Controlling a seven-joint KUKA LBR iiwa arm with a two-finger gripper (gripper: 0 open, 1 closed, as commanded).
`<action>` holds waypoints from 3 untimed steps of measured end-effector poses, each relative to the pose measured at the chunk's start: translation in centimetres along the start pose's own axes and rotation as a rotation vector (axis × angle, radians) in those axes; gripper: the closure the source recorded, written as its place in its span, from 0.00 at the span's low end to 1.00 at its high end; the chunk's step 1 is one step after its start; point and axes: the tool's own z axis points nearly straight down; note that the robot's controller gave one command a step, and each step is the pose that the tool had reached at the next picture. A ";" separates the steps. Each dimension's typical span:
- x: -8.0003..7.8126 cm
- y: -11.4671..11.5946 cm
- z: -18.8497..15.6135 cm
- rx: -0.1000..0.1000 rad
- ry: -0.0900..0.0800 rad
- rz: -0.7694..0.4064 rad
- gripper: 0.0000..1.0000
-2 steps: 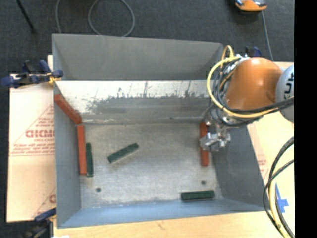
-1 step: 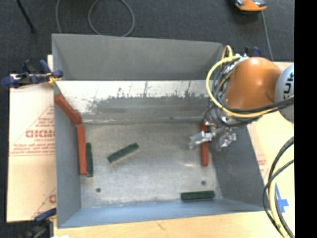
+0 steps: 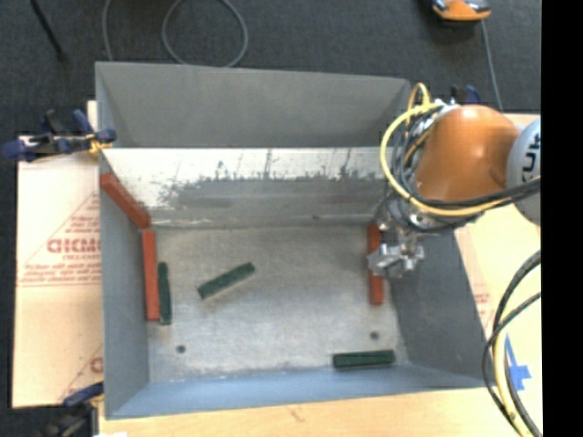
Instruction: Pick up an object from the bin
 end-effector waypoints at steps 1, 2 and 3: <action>-0.3 0.0 0.0 -0.001 -0.005 0.002 0.00; 0.0 0.0 0.0 -0.001 0.000 0.001 1.00; -0.3 0.0 0.0 -0.001 -0.005 0.002 0.00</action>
Offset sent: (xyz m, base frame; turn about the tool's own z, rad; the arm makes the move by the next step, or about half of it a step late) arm 0.0000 0.0000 0.0000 0.0000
